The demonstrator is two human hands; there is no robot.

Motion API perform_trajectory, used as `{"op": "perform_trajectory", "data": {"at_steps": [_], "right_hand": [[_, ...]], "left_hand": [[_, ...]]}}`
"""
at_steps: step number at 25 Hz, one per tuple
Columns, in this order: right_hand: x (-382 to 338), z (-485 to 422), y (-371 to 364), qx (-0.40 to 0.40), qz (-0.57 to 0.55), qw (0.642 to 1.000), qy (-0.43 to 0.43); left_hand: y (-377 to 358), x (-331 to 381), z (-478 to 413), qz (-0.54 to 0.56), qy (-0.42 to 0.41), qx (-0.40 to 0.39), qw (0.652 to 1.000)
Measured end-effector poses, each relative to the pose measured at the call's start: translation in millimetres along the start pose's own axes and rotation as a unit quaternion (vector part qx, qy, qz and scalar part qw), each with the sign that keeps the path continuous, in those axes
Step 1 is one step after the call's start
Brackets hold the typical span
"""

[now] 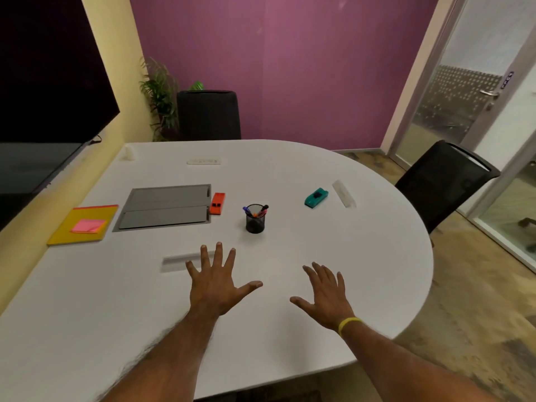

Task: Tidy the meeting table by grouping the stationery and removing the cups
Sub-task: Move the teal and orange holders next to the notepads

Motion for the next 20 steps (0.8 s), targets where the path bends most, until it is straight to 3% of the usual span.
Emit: {"op": "perform_trajectory", "data": {"at_steps": [9, 20], "right_hand": [[46.6, -104.6, -3.9, -0.034, 0.001, 0.999, -0.029], [120.3, -263.4, -44.2, -0.095, -0.015, 0.995, 0.004]], "left_hand": [[-42.9, 29.5, -120.6, 0.014, -0.015, -0.054, 0.998], [-94.9, 96.0, -242.2, 0.019, -0.026, -0.115, 0.993]]}}
Point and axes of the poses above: each hand's wrist, its own z-axis away from the middle knuckle, its own y-axis out of the back of the hand, x = y × z, the point moved 3 cm from there along -z, towards the middle knuckle, and after that the axes turned 11 degrees about -y, right-handed, at the moved point
